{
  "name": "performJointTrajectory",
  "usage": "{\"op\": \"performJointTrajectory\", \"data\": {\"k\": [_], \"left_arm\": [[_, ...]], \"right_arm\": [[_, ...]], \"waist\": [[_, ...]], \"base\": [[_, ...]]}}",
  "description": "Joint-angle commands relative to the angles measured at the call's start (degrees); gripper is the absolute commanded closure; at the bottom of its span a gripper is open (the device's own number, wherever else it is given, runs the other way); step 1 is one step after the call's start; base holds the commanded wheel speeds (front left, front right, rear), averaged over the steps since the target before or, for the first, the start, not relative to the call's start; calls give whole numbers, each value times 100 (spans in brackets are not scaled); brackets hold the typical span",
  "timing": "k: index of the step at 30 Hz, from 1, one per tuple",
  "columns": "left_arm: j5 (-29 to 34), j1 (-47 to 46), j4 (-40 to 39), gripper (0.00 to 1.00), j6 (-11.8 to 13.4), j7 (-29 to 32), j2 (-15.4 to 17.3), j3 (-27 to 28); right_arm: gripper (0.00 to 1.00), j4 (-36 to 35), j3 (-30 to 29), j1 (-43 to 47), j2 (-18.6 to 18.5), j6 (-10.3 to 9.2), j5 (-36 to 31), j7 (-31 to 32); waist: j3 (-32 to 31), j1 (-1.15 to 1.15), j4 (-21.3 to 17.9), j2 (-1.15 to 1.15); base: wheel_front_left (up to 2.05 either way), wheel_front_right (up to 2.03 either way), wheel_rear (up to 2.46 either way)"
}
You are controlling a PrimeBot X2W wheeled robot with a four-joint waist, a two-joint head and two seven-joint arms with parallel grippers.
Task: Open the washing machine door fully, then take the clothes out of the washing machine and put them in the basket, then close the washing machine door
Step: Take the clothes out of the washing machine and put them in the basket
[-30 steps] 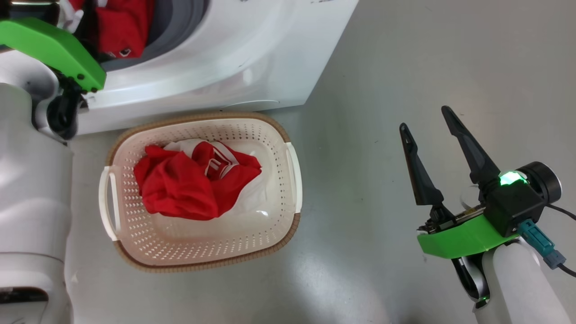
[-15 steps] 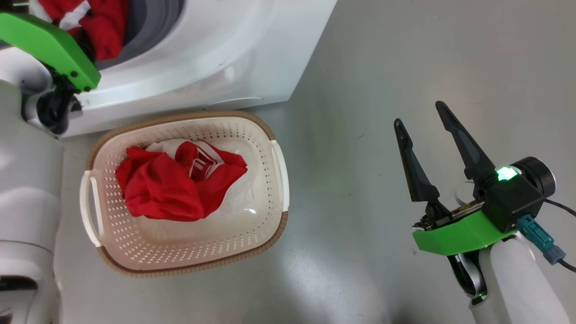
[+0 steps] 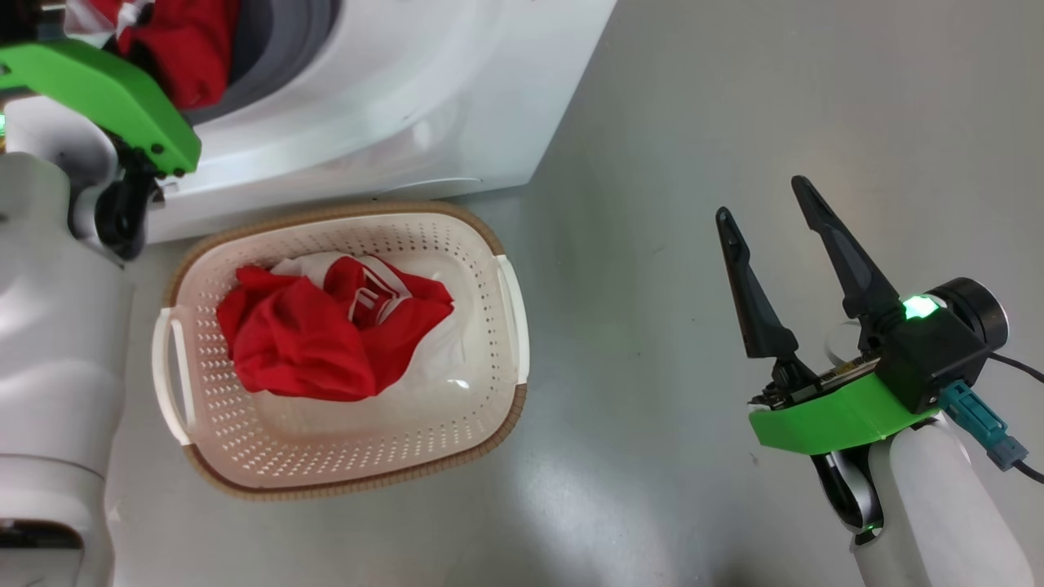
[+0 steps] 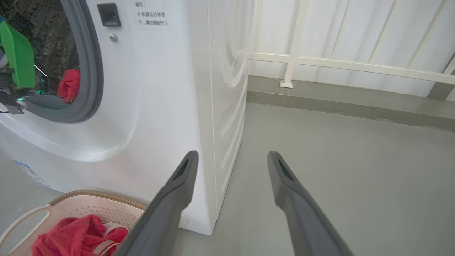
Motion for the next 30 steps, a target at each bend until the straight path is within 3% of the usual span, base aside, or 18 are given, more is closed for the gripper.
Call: {"op": "performJointTrajectory", "data": {"k": [1,12,21,30], "left_arm": [[88,86,-170,100,-33,-160,308,29],[322,625,-611,100,33,-1513,357,-131],[729,1712,-2264,100,406,-1596,336,256],[1109,2810,-3405,100,510,-1597,168,468]], "right_arm": [[0,-117,96,29,-5,20,25,-36],[0,-76,118,112,-5,20,39,-36],[0,-16,101,224,-5,20,183,-36],[0,13,69,338,-5,20,179,-36]], "waist": [[-45,0,44,0],[-395,0,222,0],[-751,0,293,0],[-1085,0,367,0]], "base": [[0,0,0],[0,0,0],[0,0,0],[0,0,0]]}}
